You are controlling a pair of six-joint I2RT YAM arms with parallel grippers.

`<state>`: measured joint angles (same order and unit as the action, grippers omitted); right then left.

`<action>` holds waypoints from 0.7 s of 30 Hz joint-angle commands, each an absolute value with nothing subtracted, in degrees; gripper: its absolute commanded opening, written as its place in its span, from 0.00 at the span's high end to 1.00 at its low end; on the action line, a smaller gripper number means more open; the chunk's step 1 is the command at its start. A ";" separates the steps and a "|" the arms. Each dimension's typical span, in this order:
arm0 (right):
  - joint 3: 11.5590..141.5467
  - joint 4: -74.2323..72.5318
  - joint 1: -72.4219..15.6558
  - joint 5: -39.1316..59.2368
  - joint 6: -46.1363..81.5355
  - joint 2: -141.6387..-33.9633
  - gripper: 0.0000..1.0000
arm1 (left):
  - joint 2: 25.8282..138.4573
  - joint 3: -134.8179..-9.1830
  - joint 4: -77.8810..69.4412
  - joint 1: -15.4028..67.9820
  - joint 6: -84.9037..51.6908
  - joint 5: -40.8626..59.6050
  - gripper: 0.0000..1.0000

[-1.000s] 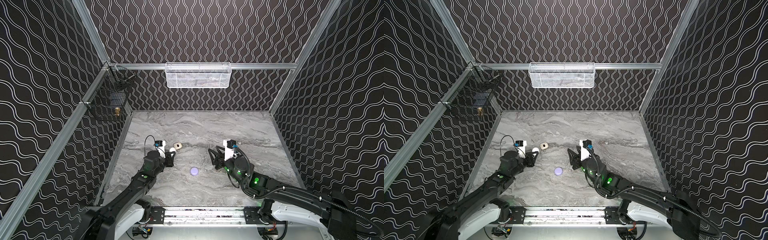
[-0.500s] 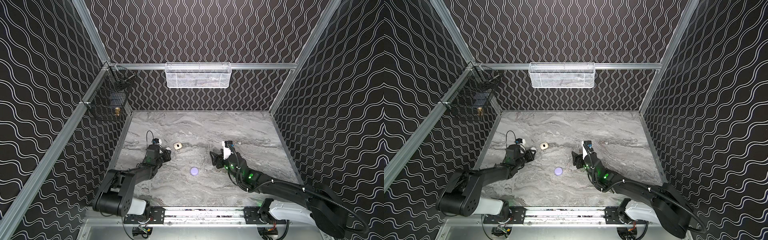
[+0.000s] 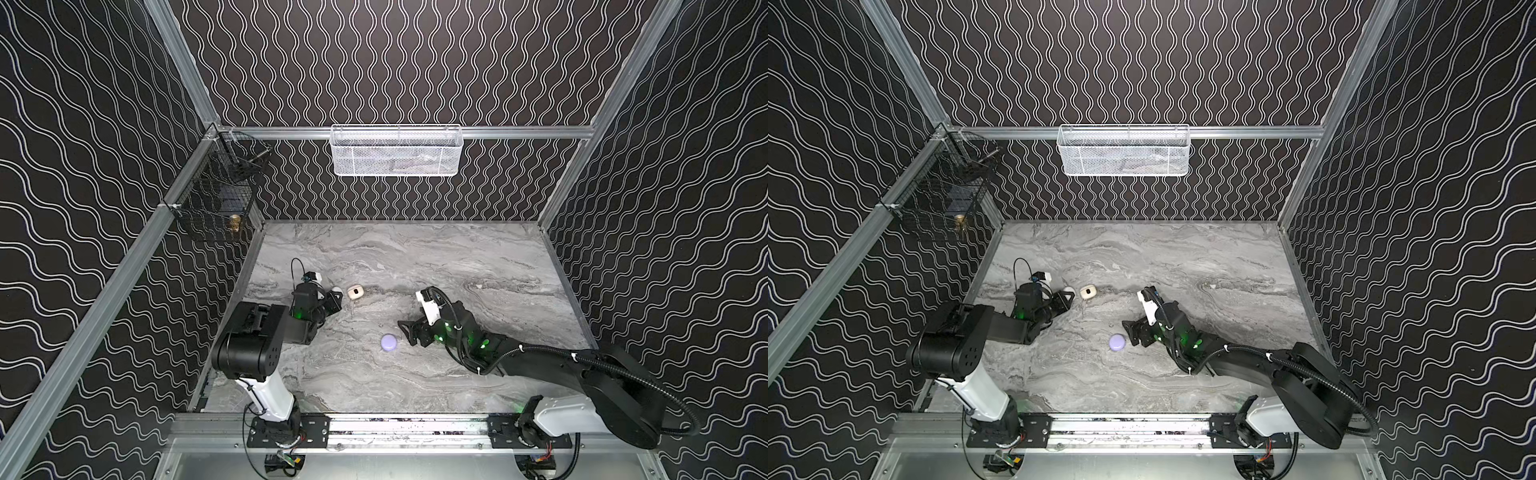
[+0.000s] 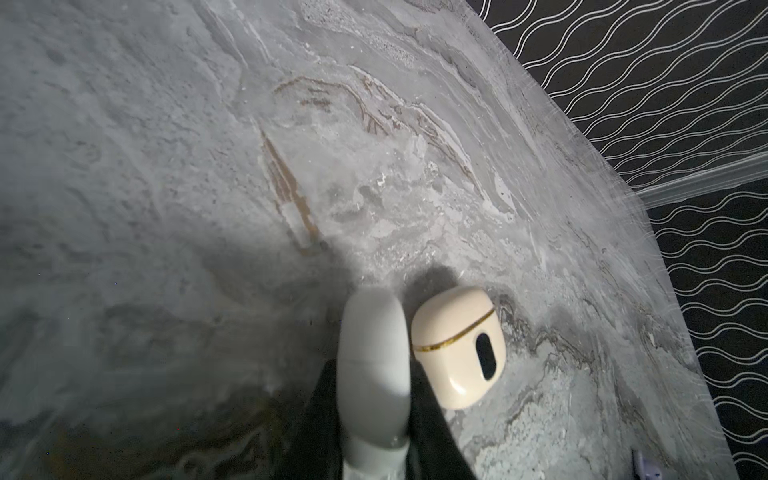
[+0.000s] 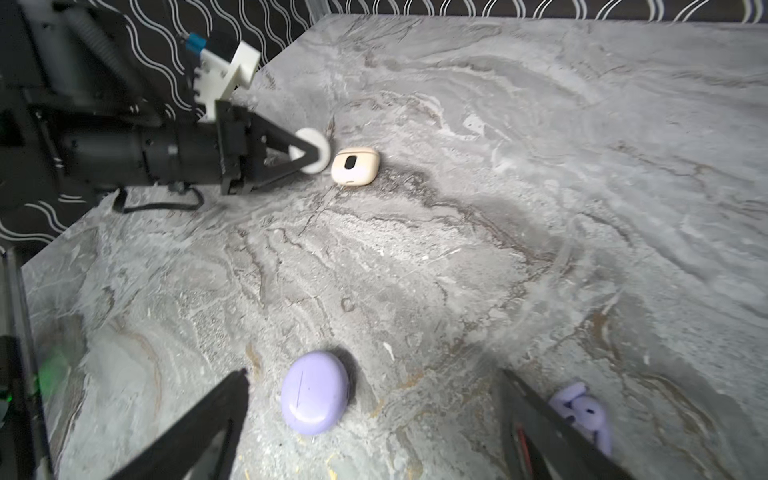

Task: Insert the wireless bluetooth earbuds into the charging case
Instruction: 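Set the white case down with left gripper while right gripper nears lavender case, then lower the right gripper over the lavender case and close on it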

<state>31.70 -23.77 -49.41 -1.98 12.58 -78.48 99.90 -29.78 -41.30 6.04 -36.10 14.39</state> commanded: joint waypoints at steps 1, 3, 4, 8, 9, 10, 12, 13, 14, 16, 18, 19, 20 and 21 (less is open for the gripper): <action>30.82 -27.13 -49.57 2.21 11.22 -78.79 0.01 | 100.38 -30.59 -38.23 5.39 -37.03 15.87 0.75; 30.50 -27.68 -49.57 4.37 10.56 -79.47 0.01 | 99.09 -30.50 -37.26 4.95 -36.81 16.09 0.44; 30.79 -27.53 -49.70 5.28 10.30 -80.22 0.01 | 97.91 -30.41 -35.89 4.79 -36.58 15.81 0.31; 31.94 -27.25 -50.42 5.36 10.31 -83.06 0.01 | 92.06 -29.74 -29.85 4.57 -35.21 15.07 0.01; 32.16 -27.16 -50.68 5.25 10.18 -83.63 0.01 | 90.38 -29.46 -28.30 4.49 -34.63 14.72 0.01; 32.41 -26.55 -51.08 4.83 10.11 -84.16 0.01 | 88.66 -29.23 -26.82 4.41 -34.15 14.30 0.01; 32.86 -25.76 -51.81 3.63 10.17 -85.09 0.01 | 84.90 -28.55 -23.95 4.26 -33.26 13.35 0.01; 33.16 -25.18 -52.31 2.86 10.35 -85.68 0.01 | 82.78 -28.28 -22.23 4.22 -32.84 12.93 0.01; 33.30 -24.76 -52.66 2.34 10.45 -86.17 0.01 | 80.76 -28.14 -20.64 4.19 -32.35 12.98 0.01; 33.65 -24.45 -53.60 1.21 10.67 -87.66 0.01 | 75.44 -27.50 -16.39 4.15 -31.06 13.48 0.01; 34.38 -23.85 -53.85 0.76 11.07 -89.05 0.01 | 69.28 -25.75 -12.72 4.22 -30.20 14.08 0.01; 34.60 -23.68 -54.06 0.60 11.16 -89.77 0.01 | 65.73 -24.23 -11.25 4.22 -29.98 14.30 0.01; 34.85 -23.56 -54.14 0.41 11.24 -90.29 0.01 | 62.65 -22.88 -10.07 4.22 -29.89 14.33 0.01; 35.15 -23.40 -54.21 0.28 11.42 -90.91 0.01 | 59.08 -21.10 -8.42 4.22 -29.71 13.95 0.01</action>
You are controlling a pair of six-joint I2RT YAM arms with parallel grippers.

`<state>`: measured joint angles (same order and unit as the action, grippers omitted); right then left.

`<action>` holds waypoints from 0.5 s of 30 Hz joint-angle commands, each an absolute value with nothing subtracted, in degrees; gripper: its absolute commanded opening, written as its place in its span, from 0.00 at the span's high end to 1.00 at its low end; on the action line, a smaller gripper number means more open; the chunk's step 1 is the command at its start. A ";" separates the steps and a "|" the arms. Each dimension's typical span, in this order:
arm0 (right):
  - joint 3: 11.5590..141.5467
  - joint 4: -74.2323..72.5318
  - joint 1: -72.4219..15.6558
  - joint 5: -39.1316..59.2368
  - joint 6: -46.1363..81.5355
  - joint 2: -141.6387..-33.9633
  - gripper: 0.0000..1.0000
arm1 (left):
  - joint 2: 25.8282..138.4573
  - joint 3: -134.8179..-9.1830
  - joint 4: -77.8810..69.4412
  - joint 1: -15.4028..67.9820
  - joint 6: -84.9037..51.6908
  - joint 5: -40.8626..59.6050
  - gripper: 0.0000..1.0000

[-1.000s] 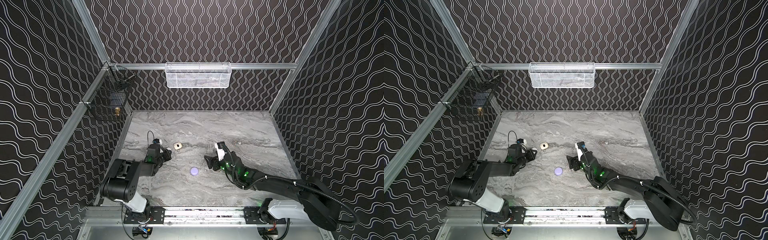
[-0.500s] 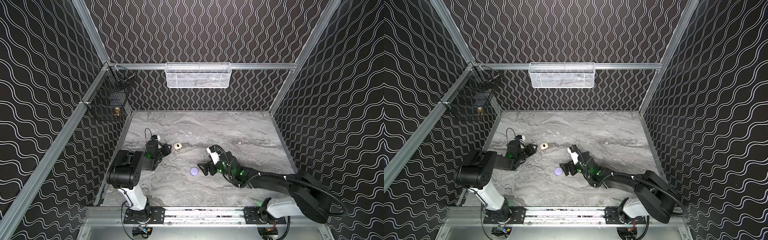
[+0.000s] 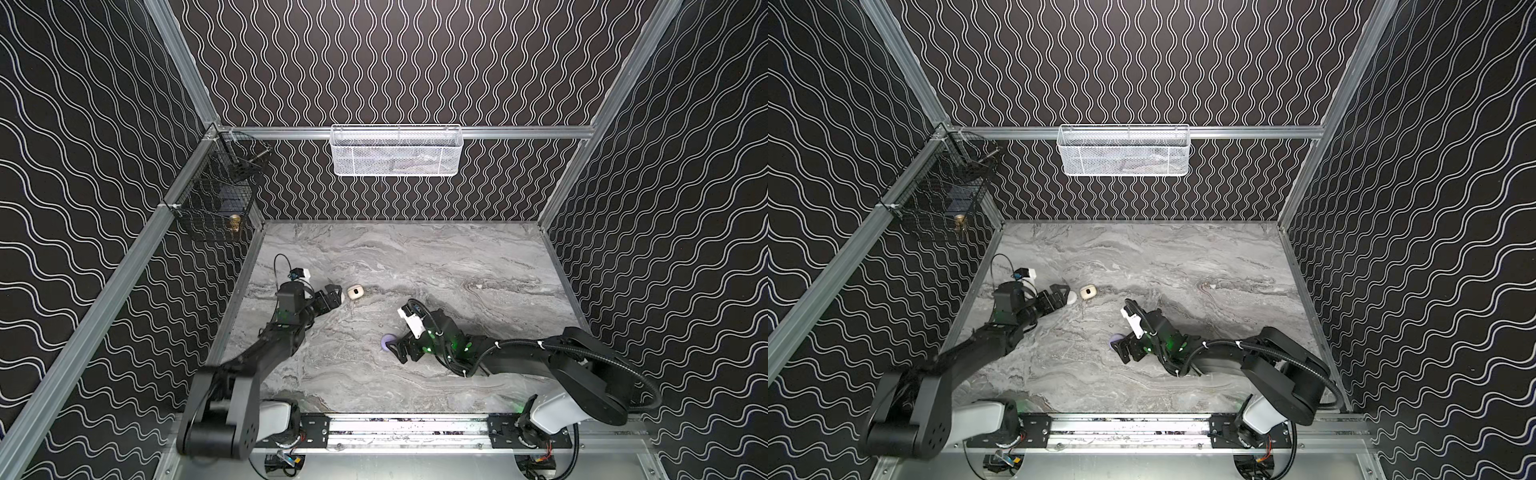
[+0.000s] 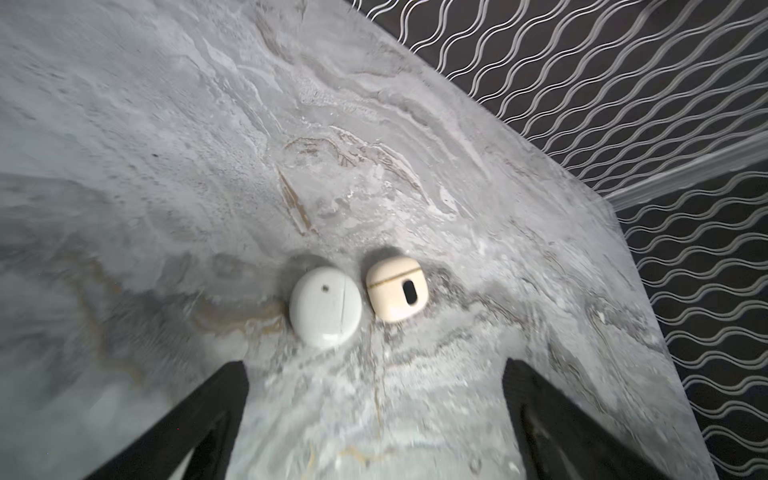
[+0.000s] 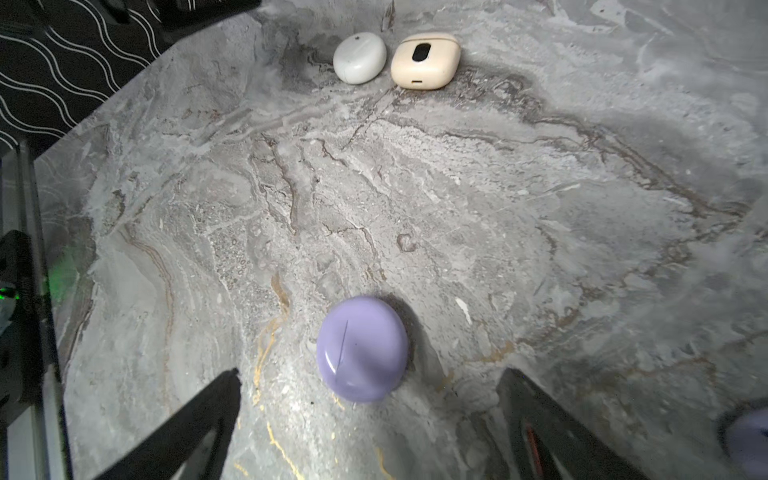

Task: Insert the wireless bluetooth earbuds into the charging case
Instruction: 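Lower the right gripper over the lavender case and close on it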

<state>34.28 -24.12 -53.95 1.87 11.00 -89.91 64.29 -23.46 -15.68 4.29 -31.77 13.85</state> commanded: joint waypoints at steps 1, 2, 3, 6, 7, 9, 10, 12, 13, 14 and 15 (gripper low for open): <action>35.56 -23.23 -54.29 0.19 11.44 -91.69 0.01 | 55.66 -19.44 -6.76 4.22 -29.69 12.98 0.01; 35.96 -22.97 -54.43 -0.01 11.43 -92.25 0.01 | 53.04 -18.21 -5.78 4.22 -31.00 12.36 0.01; 36.60 -22.53 -54.77 -0.50 11.43 -93.06 0.01 | 49.86 -16.52 -6.44 4.20 -31.59 12.91 0.01; 39.29 -19.12 -57.07 -3.84 11.34 -95.02 0.01 | 43.74 -15.53 -3.59 4.22 -32.17 12.22 0.01; 40.11 -18.05 -58.27 -5.09 11.62 -95.54 0.02 | 42.45 -16.21 -1.70 4.22 -31.74 11.75 0.01; 40.99 -17.13 -59.89 -6.55 13.18 -96.40 0.02 | 40.66 -18.51 3.43 4.22 -30.25 11.65 0.01; 41.42 -16.72 -60.54 -6.92 14.87 -96.89 0.02 | 39.90 -19.45 6.00 4.22 -29.22 11.17 0.01; 41.85 -17.18 -61.18 -5.41 18.08 -98.62 0.02 | 38.66 -20.73 10.42 4.26 -27.53 8.64 0.01; 42.35 -17.68 -61.46 -4.43 19.11 -99.76 0.03 | 37.90 -20.29 11.49 4.25 -27.46 6.69 0.01; 43.09 -17.16 -61.88 -4.77 19.93 -100.83 0.03 | 37.28 -19.27 10.86 4.26 -28.00 5.60 0.01; 43.89 -16.06 -62.56 -6.36 20.83 -101.68 0.04 | 36.37 -18.50 10.38 4.22 -28.37 5.85 0.01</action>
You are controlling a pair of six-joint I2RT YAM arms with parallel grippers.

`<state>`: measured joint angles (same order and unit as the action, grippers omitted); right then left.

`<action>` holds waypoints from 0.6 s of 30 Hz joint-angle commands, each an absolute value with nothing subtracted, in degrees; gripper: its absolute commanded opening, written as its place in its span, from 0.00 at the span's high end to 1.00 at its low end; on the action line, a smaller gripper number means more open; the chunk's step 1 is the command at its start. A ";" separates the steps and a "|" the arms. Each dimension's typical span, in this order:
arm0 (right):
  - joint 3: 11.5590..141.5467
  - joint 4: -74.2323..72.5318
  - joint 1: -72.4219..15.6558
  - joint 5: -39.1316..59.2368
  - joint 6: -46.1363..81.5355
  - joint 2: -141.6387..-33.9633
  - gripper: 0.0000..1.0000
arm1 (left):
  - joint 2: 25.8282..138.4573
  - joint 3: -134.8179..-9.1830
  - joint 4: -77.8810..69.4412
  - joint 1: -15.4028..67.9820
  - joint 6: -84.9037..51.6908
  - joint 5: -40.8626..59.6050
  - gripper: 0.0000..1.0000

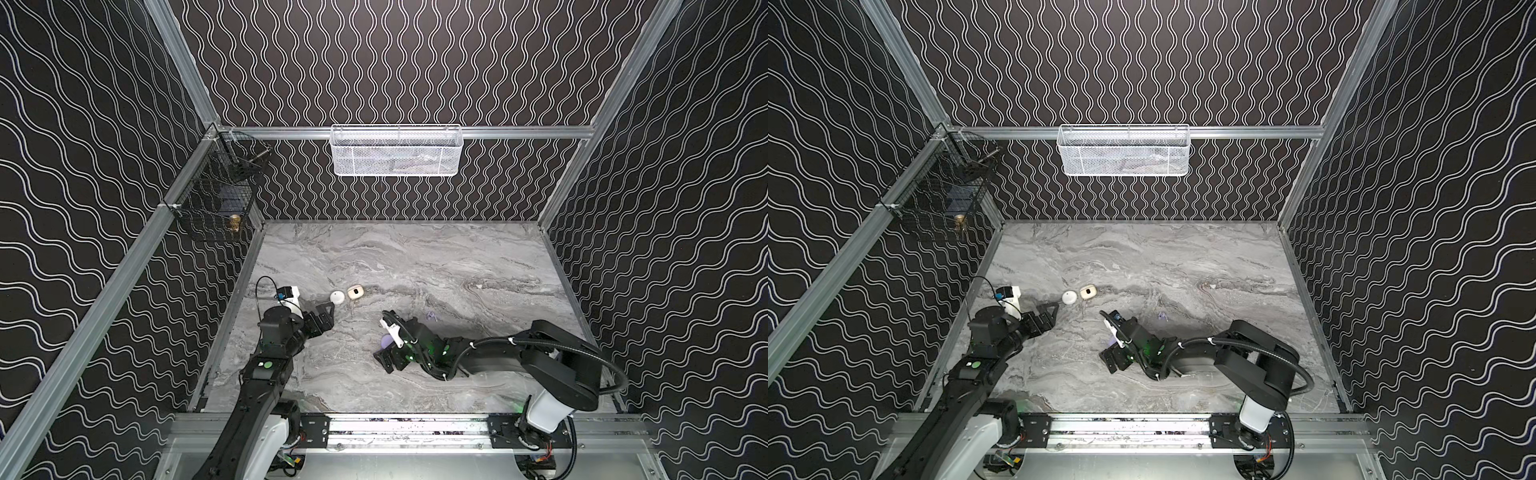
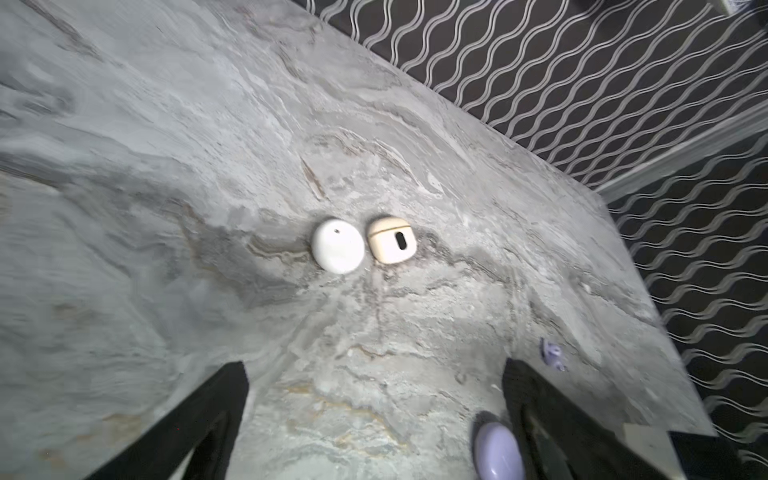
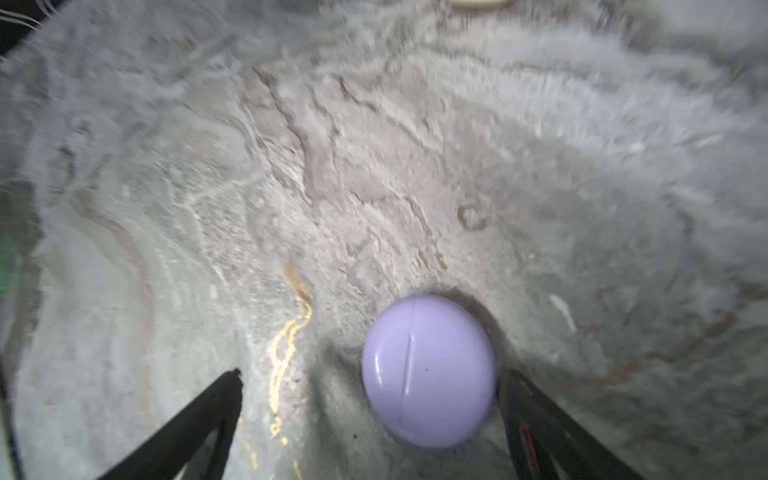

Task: Insert the wireless bluetooth earbuds into the charging case
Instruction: 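Lower the right gripper over the lavender case and close on it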

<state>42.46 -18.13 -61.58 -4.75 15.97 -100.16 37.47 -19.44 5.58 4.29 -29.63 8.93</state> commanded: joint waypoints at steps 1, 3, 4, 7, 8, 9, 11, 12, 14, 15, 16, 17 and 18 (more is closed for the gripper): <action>44.31 -15.52 -63.25 -7.59 21.37 -102.10 0.04 | 35.31 -18.52 10.25 4.30 -27.80 6.91 0.01; 44.32 -15.36 -64.55 -9.27 22.23 -101.83 0.04 | 33.69 -17.73 10.06 4.30 -28.09 6.78 0.01; 44.15 -15.21 -65.12 -9.64 22.83 -101.32 0.04 | 33.00 -17.57 10.27 4.23 -28.21 6.50 0.01; 43.33 -15.58 -66.78 -9.84 24.99 -99.73 0.04 | 31.57 -17.09 10.63 4.23 -28.22 6.51 0.01; 43.12 -15.60 -67.19 -9.76 25.99 -99.42 0.04 | 31.44 -17.05 10.71 4.28 -28.26 6.35 0.01; 42.86 -15.47 -67.47 -9.93 27.23 -99.04 0.04 | 31.30 -16.97 10.68 4.24 -28.25 6.42 0.01; 42.09 -15.66 -68.14 -10.44 29.74 -98.18 0.05 | 31.53 -17.10 10.64 4.28 -28.30 6.57 0.01; 41.57 -15.97 -68.49 -10.46 30.72 -97.56 0.05 | 31.60 -17.13 10.77 4.24 -28.36 6.58 0.01; 40.73 -16.98 -69.08 -10.00 32.46 -96.41 0.06 | 31.55 -17.05 10.63 4.28 -28.30 6.74 0.01; 40.28 -17.60 -69.25 -9.38 33.33 -95.87 0.07 | 31.51 -17.01 10.63 4.31 -28.34 6.77 0.01; 39.79 -18.55 -69.34 -8.43 33.95 -95.55 0.07 | 31.39 -16.92 10.59 4.25 -28.38 6.77 0.01; 39.44 -19.46 -69.35 -7.88 34.56 -95.46 0.08 | 31.17 -16.96 10.63 4.22 -28.39 6.70 0.01; 39.22 -19.64 -69.34 -7.87 35.29 -95.32 0.09 | 31.03 -16.92 10.65 4.28 -28.37 6.77 0.01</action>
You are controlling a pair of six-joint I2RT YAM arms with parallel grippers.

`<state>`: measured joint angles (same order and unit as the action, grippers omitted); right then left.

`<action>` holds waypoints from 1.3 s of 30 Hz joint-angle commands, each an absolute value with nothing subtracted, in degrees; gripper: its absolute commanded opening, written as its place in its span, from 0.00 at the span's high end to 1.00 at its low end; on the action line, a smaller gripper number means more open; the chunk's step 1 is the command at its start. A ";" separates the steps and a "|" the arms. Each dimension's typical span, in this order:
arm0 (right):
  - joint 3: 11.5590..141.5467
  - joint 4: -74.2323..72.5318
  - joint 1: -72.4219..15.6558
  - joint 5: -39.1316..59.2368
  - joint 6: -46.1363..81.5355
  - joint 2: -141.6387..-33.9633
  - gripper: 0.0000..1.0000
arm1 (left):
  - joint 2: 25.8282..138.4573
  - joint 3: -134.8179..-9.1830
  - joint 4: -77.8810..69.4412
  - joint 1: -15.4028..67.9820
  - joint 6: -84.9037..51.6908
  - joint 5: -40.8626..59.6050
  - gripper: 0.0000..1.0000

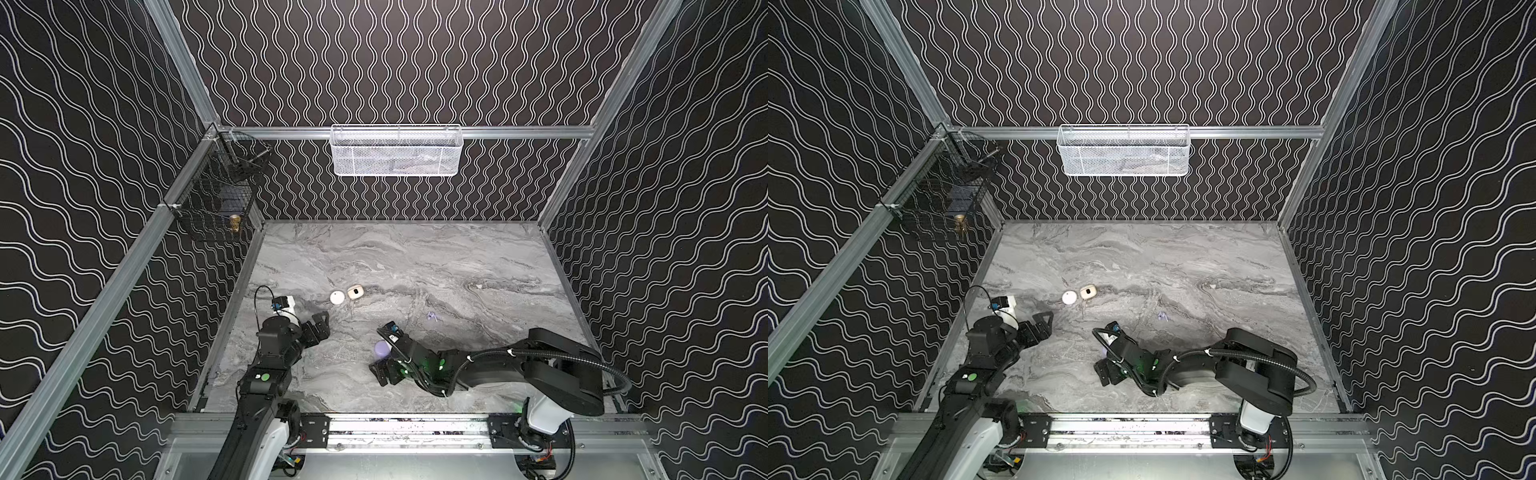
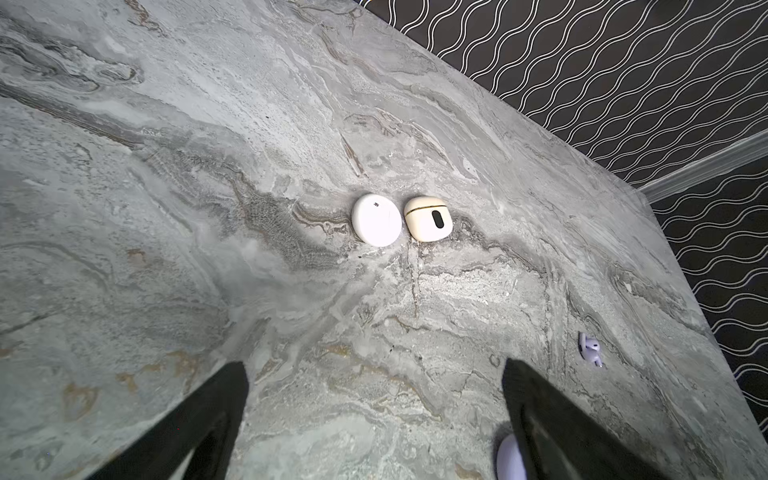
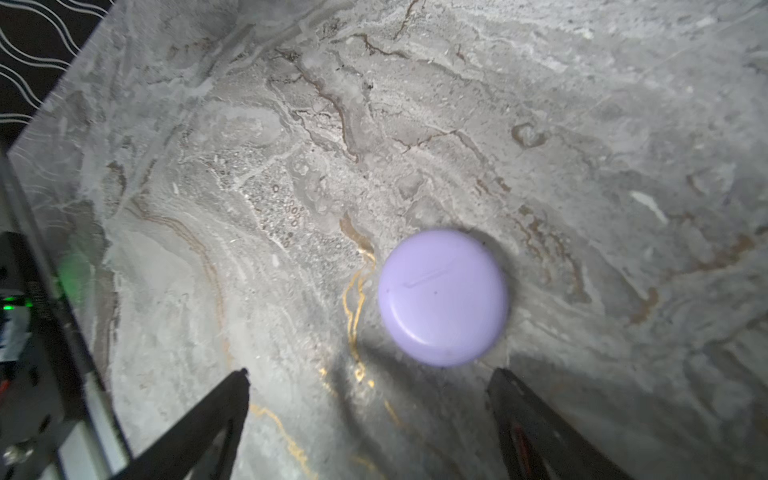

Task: Insert the wireless bluetooth earbuds into the charging case
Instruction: 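Lower the right gripper over the lavender case and close on it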

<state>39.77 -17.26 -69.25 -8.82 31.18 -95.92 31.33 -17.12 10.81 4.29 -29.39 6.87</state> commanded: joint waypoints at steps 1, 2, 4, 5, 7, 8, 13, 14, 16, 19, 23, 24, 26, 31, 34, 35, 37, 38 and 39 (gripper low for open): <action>39.20 -19.25 -69.27 -8.85 35.71 -95.00 0.09 | 30.86 -16.82 10.71 4.25 -28.39 6.77 0.01; 39.13 -18.52 -69.24 -9.95 35.77 -94.49 0.09 | 30.77 -16.86 10.72 4.22 -28.39 6.85 0.01; 38.66 -17.01 -69.00 -12.41 36.03 -92.94 0.09 | 30.61 -16.75 10.72 4.25 -28.39 6.94 0.01; 38.26 -16.75 -68.91 -13.21 35.89 -92.25 0.10 | 30.48 -16.72 10.77 4.30 -28.38 6.94 0.01; 38.06 -15.94 -68.69 -14.05 35.97 -91.69 0.10 | 30.26 -16.66 10.85 4.28 -28.46 6.86 0.01; 38.03 -15.90 -68.57 -14.15 35.80 -91.90 0.11 | 30.11 -16.63 10.89 4.29 -28.39 6.95 0.01; 39.38 -17.52 -67.95 -13.57 31.22 -95.42 0.12 | 29.55 -16.48 10.97 4.22 -28.34 7.23 0.01; 39.83 -18.32 -67.60 -13.22 29.80 -96.53 0.10 | 29.44 -16.44 10.92 4.23 -28.37 7.34 0.02; 41.45 -17.95 -67.02 -11.47 28.26 -98.42 0.10 | 29.27 -16.36 10.88 4.30 -28.41 7.40 0.02; 43.05 -17.97 -67.02 -9.87 27.87 -100.38 0.10 | 29.18 -16.42 10.74 4.27 -28.34 7.55 0.01; 43.68 -18.51 -67.56 -7.87 28.25 -101.31 0.10 | 29.31 -16.31 10.54 4.22 -28.39 7.56 0.01; 43.81 -18.25 -67.83 -7.61 28.38 -101.44 0.10 | 29.38 -16.34 10.38 4.24 -28.40 7.61 0.01; 43.78 -17.84 -68.36 -7.57 29.00 -101.01 0.11 | 29.38 -16.31 10.37 4.24 -28.47 7.52 0.01; 42.80 -18.75 -69.85 -6.34 30.23 -99.67 0.14 | 29.36 -16.33 10.39 4.26 -28.48 7.67 0.01; 42.91 -19.19 -70.72 -5.44 30.76 -99.80 0.17 | 29.13 -16.26 10.50 4.24 -28.48 7.65 0.01; 42.98 -19.59 -70.91 -4.79 30.96 -99.89 0.18 | 29.01 -16.18 10.55 4.27 -28.47 7.65 0.01; 43.18 -19.97 -71.06 -4.21 31.20 -99.99 0.22 | 28.90 -16.20 10.61 4.29 -28.47 7.56 0.01; 43.48 -19.60 -71.14 -4.35 31.30 -99.93 0.23 | 28.78 -16.19 10.68 4.23 -28.47 7.56 0.01; 43.59 -19.10 -71.13 -4.74 31.33 -99.78 0.24 | 28.66 -16.14 10.64 4.22 -28.47 7.56 0.01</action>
